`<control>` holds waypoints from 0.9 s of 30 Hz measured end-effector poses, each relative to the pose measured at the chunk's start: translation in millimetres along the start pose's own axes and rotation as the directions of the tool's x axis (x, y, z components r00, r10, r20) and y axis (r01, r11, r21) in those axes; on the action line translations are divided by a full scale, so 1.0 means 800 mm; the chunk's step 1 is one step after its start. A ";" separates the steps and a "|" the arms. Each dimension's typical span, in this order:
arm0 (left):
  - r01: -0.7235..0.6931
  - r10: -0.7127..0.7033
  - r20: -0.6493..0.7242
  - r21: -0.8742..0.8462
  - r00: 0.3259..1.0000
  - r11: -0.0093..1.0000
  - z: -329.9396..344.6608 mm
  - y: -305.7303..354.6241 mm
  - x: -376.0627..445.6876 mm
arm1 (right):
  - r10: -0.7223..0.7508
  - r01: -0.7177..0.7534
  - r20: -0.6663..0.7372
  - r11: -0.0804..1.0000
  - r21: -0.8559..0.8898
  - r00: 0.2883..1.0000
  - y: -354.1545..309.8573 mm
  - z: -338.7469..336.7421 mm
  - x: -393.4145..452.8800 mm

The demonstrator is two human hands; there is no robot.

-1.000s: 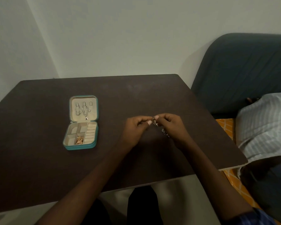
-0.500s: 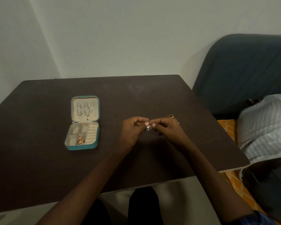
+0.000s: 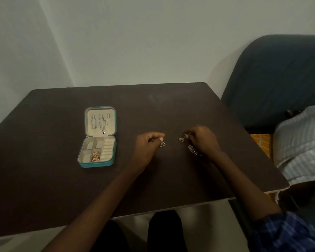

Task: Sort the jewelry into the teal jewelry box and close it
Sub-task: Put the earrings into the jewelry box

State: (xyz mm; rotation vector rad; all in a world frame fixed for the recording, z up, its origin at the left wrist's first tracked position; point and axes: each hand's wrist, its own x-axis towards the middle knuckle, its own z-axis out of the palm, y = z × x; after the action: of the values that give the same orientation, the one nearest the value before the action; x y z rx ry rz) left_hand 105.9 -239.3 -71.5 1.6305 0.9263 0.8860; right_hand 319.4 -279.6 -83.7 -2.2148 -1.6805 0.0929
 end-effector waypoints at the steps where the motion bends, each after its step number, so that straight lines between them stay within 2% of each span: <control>1: 0.002 -0.002 -0.003 0.006 1.000 1.000 -0.001 0.000 0.000 | -0.022 0.022 0.006 0.999 -0.033 1.000 -0.002 0.000 0.000; 6: 0.029 -0.029 0.014 0.021 0.999 0.999 -0.006 0.000 -0.003 | -0.098 0.099 0.013 0.982 -0.162 0.995 -0.010 -0.002 0.001; 9: 0.023 -0.023 0.004 0.009 1.000 1.000 -0.008 0.002 -0.004 | -0.085 0.085 0.008 0.983 -0.162 0.996 -0.013 -0.004 0.000; 11: 0.013 -0.013 -0.011 0.001 1.000 1.000 -0.009 0.004 -0.005 | -0.044 0.044 0.000 0.998 -0.055 0.999 -0.014 -0.005 -0.002; 13: 0.004 -0.005 -0.027 -0.006 1.000 1.000 -0.011 0.006 -0.008 | 0.014 -0.011 -0.020 0.988 0.153 1.000 -0.018 -0.009 -0.007; 17: 0.003 -0.003 -0.024 -0.013 1.000 1.000 -0.016 0.011 -0.013 | 0.047 -0.022 -0.048 0.905 0.424 0.998 -0.026 -0.014 -0.016; 20: -0.005 0.005 -0.031 -0.014 1.000 1.000 -0.019 0.016 -0.015 | 0.030 -0.017 -0.010 0.782 0.623 0.999 -0.036 -0.020 -0.022; 22: -0.009 0.009 -0.028 -0.004 1.000 1.000 -0.022 0.021 -0.017 | 0.003 -0.020 0.025 0.703 0.711 1.000 -0.049 -0.028 -0.027; 27: -0.006 0.006 -0.034 -0.012 0.999 1.000 -0.036 0.029 -0.021 | -0.039 -0.024 0.058 0.586 0.810 0.998 -0.081 -0.045 -0.035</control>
State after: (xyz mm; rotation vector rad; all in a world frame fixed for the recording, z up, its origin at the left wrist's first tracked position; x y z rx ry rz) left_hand 76.6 -246.8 -44.6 1.6133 0.9381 0.9244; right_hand 260.9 -299.9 -34.1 -1.4833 -1.2691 0.7899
